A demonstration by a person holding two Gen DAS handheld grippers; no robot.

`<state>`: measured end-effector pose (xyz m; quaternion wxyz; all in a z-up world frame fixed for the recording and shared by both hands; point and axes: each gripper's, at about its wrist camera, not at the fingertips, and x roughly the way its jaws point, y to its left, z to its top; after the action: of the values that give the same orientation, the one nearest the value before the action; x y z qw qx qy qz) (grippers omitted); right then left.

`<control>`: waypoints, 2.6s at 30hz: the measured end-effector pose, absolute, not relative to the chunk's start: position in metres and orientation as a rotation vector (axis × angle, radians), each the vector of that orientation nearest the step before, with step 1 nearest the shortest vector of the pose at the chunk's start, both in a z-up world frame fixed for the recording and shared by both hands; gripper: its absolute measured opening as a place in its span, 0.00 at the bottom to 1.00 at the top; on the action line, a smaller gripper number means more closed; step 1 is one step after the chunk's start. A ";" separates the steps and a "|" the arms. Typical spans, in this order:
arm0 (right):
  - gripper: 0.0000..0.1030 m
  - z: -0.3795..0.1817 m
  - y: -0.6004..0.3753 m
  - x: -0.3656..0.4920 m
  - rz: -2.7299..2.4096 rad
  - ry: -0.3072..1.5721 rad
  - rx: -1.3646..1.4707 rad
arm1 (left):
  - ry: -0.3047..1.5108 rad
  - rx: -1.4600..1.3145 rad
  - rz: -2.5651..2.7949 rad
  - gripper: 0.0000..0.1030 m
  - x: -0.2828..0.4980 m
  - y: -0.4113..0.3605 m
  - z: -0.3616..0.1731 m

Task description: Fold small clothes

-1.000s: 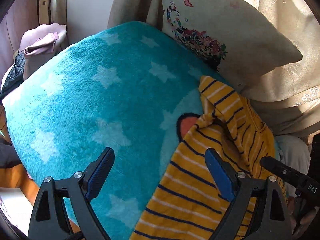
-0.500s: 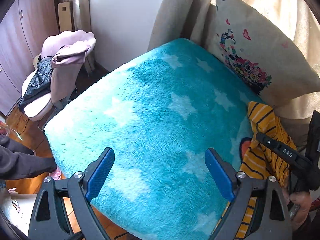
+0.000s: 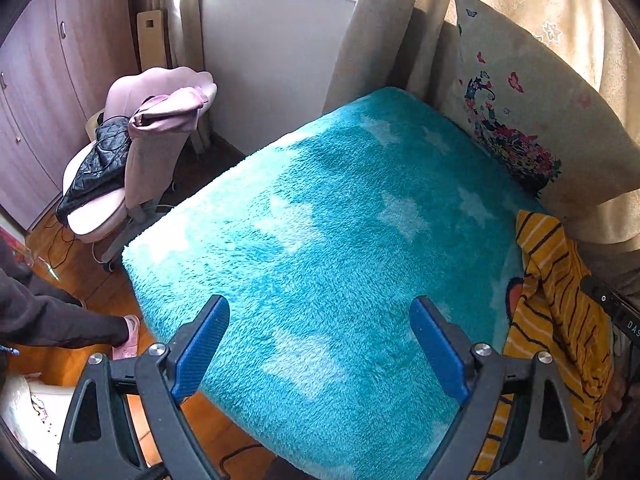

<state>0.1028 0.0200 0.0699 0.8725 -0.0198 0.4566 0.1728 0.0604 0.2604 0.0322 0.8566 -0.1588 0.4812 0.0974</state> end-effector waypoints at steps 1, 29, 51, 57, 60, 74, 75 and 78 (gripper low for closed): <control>0.56 0.067 0.024 0.102 0.382 0.953 -0.064 | 1.016 -0.346 0.220 0.89 0.057 0.264 0.032; 0.04 0.068 -0.014 0.111 0.596 1.101 0.074 | 0.954 -0.370 0.456 0.89 -0.047 0.279 0.061; 0.59 0.057 -0.136 0.024 0.030 1.076 0.163 | 1.106 -0.357 -0.243 0.89 0.137 0.106 0.034; 0.59 0.032 -0.122 -0.004 0.011 1.101 0.104 | 1.106 -0.164 -0.295 0.89 0.162 0.063 0.021; 0.59 0.026 -0.098 -0.006 0.032 1.072 0.009 | 1.097 -0.098 -0.314 0.87 0.173 0.051 0.014; 0.04 0.031 -0.115 0.039 0.005 1.088 0.105 | 1.095 0.006 -0.436 0.09 0.217 0.012 0.003; 0.04 0.041 -0.120 0.040 0.007 1.079 0.127 | 1.085 0.004 -0.457 0.09 0.212 0.017 0.010; 0.04 0.080 -0.136 0.033 0.027 1.044 0.183 | 1.056 -0.002 -0.528 0.09 0.195 0.038 0.031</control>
<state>0.0332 -0.1364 0.0797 0.8628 0.0873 0.4978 0.0129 0.1950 0.0376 0.0312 0.8307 -0.0012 0.4980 -0.2488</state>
